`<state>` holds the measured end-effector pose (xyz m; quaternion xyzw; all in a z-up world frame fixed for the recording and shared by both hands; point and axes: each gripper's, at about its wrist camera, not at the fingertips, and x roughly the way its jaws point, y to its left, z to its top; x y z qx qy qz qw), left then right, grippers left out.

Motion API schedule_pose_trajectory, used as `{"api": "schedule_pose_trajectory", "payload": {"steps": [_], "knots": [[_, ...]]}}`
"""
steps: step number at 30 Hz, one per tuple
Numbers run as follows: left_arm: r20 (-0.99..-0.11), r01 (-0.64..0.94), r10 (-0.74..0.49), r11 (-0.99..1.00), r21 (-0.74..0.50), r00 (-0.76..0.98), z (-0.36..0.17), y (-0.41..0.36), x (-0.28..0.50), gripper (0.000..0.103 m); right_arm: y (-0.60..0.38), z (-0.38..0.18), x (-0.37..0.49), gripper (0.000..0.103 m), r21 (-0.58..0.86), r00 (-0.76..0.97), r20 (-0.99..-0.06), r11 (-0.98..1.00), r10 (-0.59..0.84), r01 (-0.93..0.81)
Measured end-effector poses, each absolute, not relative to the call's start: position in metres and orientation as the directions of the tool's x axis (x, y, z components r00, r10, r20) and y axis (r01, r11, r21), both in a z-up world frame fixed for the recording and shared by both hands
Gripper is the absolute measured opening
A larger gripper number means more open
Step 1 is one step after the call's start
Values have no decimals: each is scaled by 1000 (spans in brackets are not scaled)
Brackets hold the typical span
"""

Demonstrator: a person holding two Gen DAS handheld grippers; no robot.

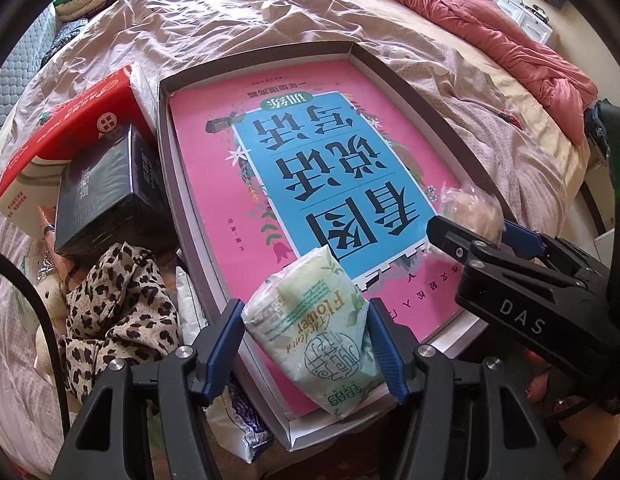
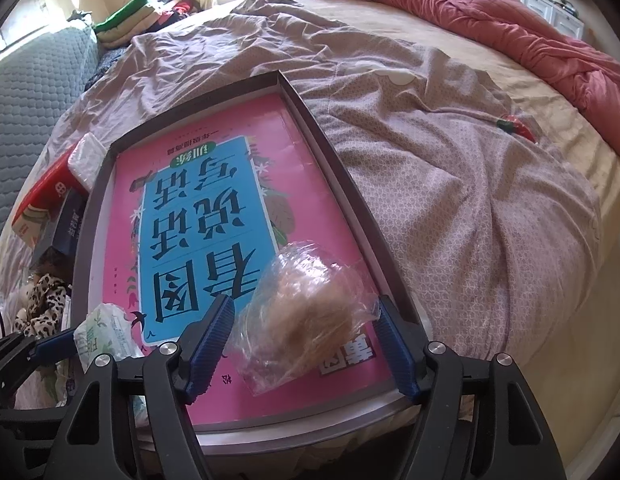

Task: Organize soft objects
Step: 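Lower and release the wipes pack and plastic-wrapped ball onto the pink book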

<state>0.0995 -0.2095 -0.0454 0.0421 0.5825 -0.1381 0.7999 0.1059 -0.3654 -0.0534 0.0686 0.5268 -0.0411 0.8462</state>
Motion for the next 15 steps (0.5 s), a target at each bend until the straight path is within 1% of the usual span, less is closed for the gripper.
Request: {"api": "schedule_pose_trajectory", "payload": {"steps": [9,12,15], "knots": [[-938,265,-203,956,-128,281,-44,-205,100,64,-366,-50,105,76,98,467,-884,984,19,145],[-933,269,-216,953,-137,288,-42,-205,99,67,-369,-46,103,76,115,488,-873,981,26,154],[-925,269,-233,951,-151,302,-38,-204,97,73,-372,-41,102,78,124,513,-858,979,22,164]]}}
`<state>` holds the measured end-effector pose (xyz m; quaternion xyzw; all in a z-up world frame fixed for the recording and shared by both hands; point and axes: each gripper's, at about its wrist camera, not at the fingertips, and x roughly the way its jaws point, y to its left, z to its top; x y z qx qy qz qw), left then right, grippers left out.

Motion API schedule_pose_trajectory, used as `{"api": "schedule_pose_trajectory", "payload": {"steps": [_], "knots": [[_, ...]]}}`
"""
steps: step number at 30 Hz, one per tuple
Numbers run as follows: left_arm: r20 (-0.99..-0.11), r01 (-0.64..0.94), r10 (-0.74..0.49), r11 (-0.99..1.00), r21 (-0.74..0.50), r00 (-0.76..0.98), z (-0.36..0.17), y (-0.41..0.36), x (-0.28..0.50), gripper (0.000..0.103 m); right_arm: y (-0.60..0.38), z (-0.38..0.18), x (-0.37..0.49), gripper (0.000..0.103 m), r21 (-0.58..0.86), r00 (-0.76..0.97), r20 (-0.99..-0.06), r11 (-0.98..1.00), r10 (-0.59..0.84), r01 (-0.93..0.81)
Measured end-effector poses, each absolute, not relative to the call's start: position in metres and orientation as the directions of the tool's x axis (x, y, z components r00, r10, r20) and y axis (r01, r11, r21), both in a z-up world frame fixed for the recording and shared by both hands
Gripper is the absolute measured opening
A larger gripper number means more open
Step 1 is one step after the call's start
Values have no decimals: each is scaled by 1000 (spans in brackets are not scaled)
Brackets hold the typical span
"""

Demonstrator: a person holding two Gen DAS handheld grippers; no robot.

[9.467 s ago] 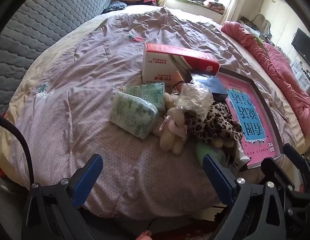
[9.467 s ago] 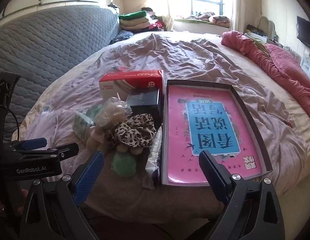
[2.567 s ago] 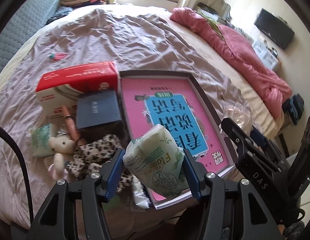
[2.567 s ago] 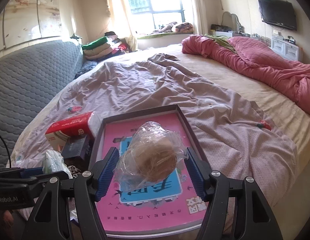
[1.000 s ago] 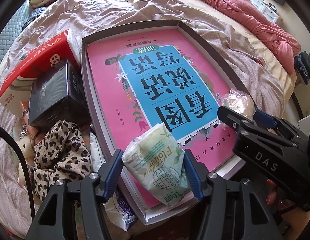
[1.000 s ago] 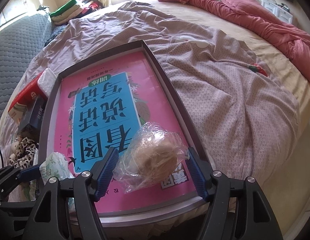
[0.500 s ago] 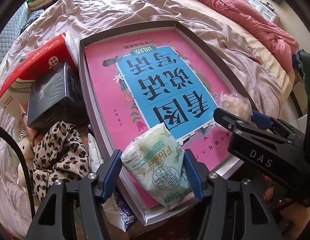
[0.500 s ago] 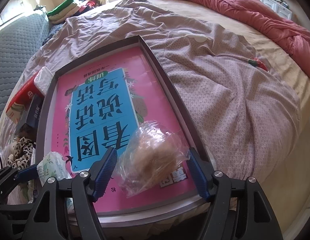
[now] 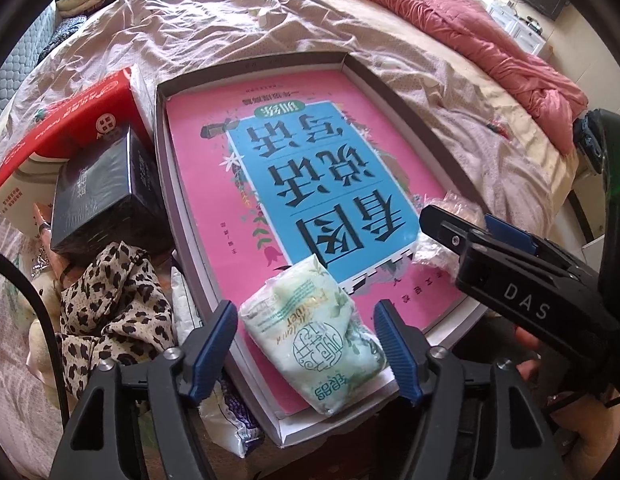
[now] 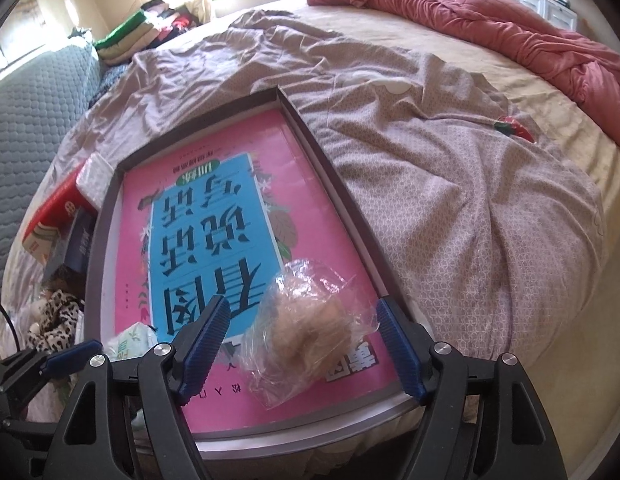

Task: Organize soft objects
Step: 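Lower and release the wipes pack and plastic-wrapped ball onto the pink book, then move both open tools back toward the remaining pile of items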

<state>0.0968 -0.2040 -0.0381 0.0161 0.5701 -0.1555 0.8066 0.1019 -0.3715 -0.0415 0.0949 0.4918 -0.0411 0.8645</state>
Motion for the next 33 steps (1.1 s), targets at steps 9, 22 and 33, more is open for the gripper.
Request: {"api": "schedule_pose_trajectory", "payload": {"steps": [9,22,33], "knots": [[-901,251,-258,952,-176,347,-22,-193,93,79,-378,-20,95,80,167,615,-788,972,29,168],[-863,205,-220,969,-139,454,2,-166,77,82,-377,2,84,81,164,703,-711,973,4,160],[-846,172,-202,976,-133,493,10,-149,67,82,-353,16,76,81,108,731,-683,989,-2,104]]}}
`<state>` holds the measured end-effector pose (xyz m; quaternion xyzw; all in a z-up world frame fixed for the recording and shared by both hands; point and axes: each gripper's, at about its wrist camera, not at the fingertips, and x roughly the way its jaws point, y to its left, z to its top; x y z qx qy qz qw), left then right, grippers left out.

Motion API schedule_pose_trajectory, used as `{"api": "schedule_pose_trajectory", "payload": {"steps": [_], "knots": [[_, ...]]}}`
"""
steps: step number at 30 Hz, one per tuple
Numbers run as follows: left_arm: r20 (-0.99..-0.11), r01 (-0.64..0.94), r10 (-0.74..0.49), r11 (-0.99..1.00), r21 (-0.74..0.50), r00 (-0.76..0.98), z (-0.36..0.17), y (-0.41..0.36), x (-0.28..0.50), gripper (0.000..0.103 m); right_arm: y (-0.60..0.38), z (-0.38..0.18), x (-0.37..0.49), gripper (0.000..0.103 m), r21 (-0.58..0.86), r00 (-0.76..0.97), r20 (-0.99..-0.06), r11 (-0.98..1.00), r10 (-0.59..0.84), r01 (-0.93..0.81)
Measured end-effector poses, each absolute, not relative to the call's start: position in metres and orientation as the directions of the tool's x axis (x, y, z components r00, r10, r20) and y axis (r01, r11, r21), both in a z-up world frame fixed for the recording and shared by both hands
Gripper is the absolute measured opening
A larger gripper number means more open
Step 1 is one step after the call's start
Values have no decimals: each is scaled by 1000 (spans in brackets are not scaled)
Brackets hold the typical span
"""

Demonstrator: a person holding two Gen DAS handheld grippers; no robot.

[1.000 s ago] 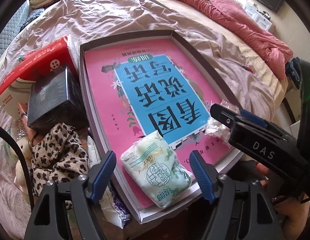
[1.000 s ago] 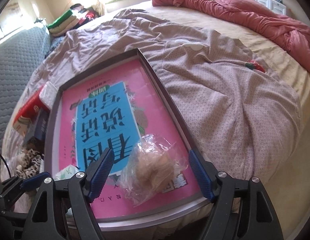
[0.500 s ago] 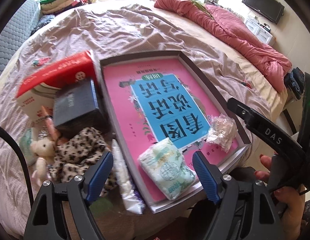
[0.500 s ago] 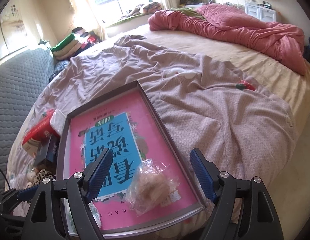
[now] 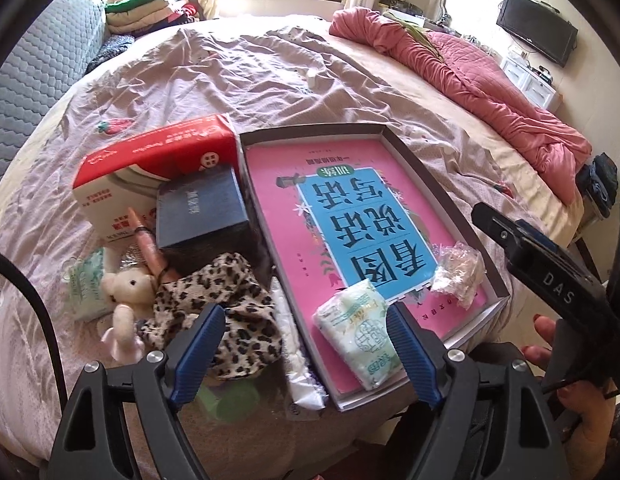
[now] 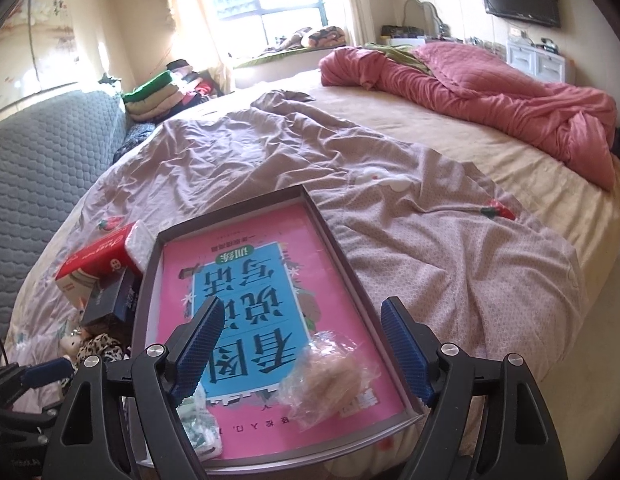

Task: Organize soft objects
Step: 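Move both open tools back toward the remaining pile of items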

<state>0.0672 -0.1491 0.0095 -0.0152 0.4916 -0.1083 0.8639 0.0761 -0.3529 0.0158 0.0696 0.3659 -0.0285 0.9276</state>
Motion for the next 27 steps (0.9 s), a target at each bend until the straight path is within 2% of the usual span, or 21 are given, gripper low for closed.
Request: {"api": "schedule_pose_trajectory", "payload": {"steps": [15,27], "knots": [[-817,111,-185,983,-149,547,30,-108,56,82,-308,50,58,82,69,796,-604,998,45,-4],[-795,-29,-109,987,-157,597,48,-41,55,82,-279,59,50,82,53,792,-601,994,105,-92]]}}
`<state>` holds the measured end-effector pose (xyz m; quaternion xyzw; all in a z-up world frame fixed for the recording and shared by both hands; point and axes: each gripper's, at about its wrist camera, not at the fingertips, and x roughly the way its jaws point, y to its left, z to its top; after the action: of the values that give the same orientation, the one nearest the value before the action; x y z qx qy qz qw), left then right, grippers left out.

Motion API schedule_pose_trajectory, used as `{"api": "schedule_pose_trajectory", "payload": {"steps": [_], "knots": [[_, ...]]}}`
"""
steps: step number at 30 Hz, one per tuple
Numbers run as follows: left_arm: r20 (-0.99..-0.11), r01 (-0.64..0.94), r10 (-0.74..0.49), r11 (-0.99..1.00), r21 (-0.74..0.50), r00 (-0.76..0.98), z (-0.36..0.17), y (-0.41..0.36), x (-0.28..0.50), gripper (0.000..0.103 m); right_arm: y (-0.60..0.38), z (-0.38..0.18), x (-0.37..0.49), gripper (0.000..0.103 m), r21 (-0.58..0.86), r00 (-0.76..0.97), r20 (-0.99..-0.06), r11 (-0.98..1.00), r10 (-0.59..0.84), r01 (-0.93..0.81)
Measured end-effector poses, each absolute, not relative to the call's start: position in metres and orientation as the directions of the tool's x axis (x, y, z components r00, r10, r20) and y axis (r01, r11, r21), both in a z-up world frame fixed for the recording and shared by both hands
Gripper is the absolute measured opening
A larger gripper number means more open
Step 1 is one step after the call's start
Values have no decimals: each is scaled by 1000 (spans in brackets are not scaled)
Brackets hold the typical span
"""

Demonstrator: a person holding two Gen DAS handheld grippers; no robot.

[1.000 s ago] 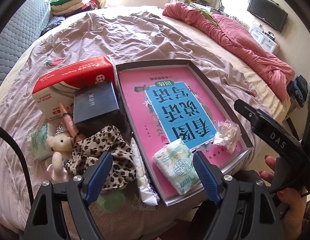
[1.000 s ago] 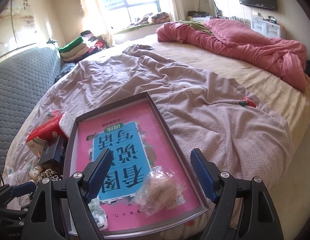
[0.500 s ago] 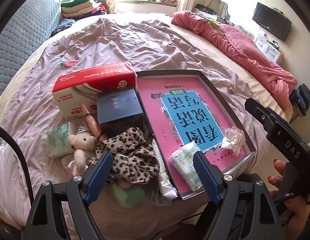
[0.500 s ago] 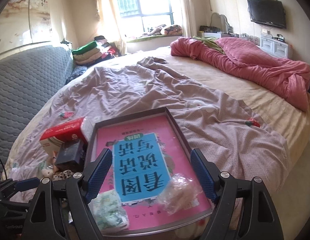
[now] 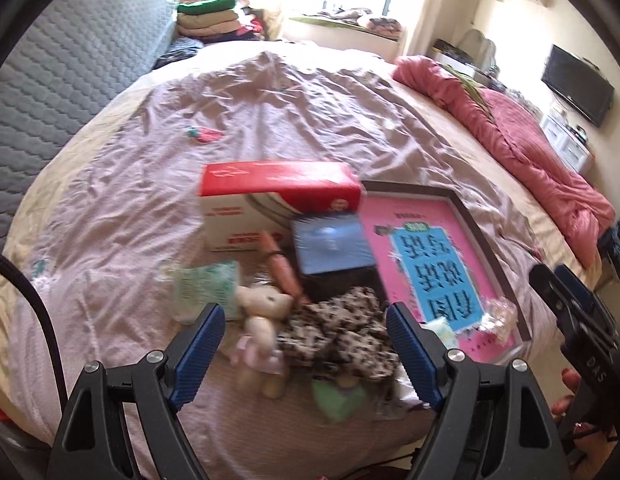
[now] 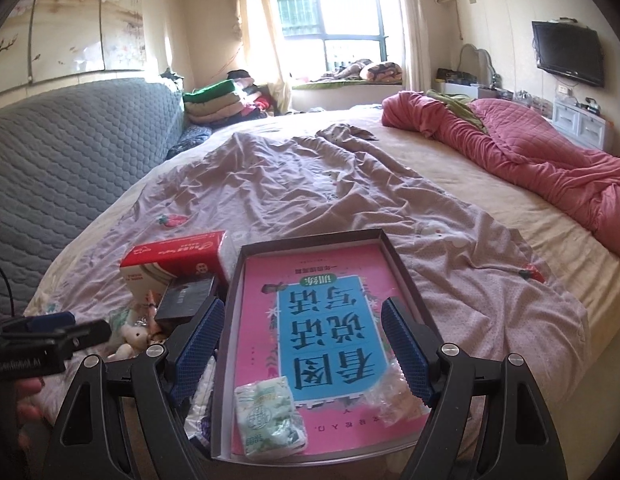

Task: Organize soft objects
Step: 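Move both open tools back toward the remaining pile of items, then grasp the cream teddy bear with the left tool while the right tool grasps the leopard scrunchie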

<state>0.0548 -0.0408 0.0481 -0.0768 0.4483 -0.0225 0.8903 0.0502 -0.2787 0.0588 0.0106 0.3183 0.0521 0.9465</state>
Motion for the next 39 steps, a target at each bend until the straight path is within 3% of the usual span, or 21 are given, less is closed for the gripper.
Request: {"api": "schedule_pose_trajectory", "payload": {"steps": [20,33,39], "knots": [[-816,-154,-40,976,-156,577,35,32,38,82,-230,51,42,82,4,744,-634,964,210,-268],[-858,-86,-156,970,-226,490,-10,20,40,82,-190,23,41,82,-41,675,-696,924,246,-379],[-860,-65,-197,964,-256,470,-23,15,44,76,-185,10,44,82,-51,647,-722,913,246,-405]]}}
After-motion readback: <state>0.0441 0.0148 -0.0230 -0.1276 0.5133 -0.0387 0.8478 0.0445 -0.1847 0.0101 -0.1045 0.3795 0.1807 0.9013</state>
